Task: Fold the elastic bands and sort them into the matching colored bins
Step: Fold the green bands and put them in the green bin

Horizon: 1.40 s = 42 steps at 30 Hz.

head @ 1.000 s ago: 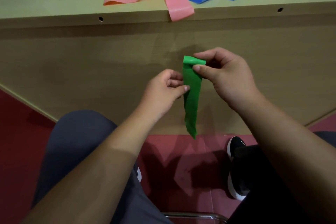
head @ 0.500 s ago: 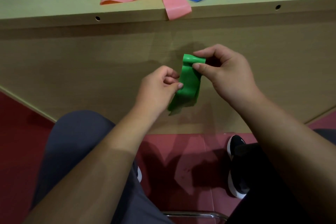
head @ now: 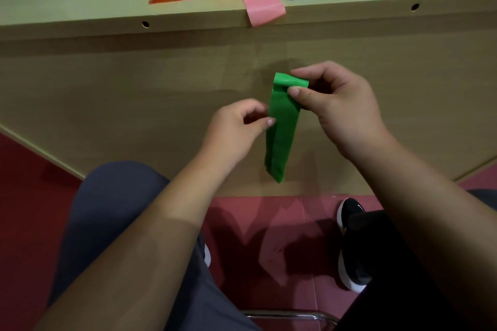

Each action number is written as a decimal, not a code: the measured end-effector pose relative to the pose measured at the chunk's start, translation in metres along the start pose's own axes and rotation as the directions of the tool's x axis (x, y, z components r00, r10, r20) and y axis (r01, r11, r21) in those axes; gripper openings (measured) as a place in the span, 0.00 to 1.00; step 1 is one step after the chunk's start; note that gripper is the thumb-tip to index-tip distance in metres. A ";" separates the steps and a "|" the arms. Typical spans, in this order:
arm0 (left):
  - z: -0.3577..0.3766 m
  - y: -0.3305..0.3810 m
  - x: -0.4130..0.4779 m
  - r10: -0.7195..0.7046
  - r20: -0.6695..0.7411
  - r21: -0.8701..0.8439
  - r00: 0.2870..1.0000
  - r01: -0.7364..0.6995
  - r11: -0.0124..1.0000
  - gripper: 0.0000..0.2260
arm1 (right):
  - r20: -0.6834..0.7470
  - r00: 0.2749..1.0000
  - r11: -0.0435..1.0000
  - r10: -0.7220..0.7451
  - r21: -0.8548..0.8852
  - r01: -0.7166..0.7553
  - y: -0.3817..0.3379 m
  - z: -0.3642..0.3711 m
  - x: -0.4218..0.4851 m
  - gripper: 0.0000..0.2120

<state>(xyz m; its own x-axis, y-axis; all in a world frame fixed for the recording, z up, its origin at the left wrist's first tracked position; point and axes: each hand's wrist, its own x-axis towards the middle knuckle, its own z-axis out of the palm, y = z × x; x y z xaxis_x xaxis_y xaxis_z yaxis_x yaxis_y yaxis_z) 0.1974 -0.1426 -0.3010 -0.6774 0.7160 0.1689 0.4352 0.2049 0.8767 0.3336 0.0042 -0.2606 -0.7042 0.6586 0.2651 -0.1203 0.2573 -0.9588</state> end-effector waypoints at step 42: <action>0.006 0.026 -0.004 -0.075 0.200 -0.467 0.977 0.162 0.869 0.07 | -0.054 0.997 0.989 -0.053 -0.142 0.045 0.010 0.007 -0.003 0.09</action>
<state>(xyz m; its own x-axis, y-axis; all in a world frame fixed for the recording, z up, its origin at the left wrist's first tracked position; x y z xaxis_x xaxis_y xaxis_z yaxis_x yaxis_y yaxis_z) 0.2146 -0.1360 -0.2820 -0.5752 0.8179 0.0094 -0.0084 -0.0174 0.9998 0.3297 0.0000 -0.2715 -0.6582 0.6813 0.3204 -0.0513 0.3840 -0.9219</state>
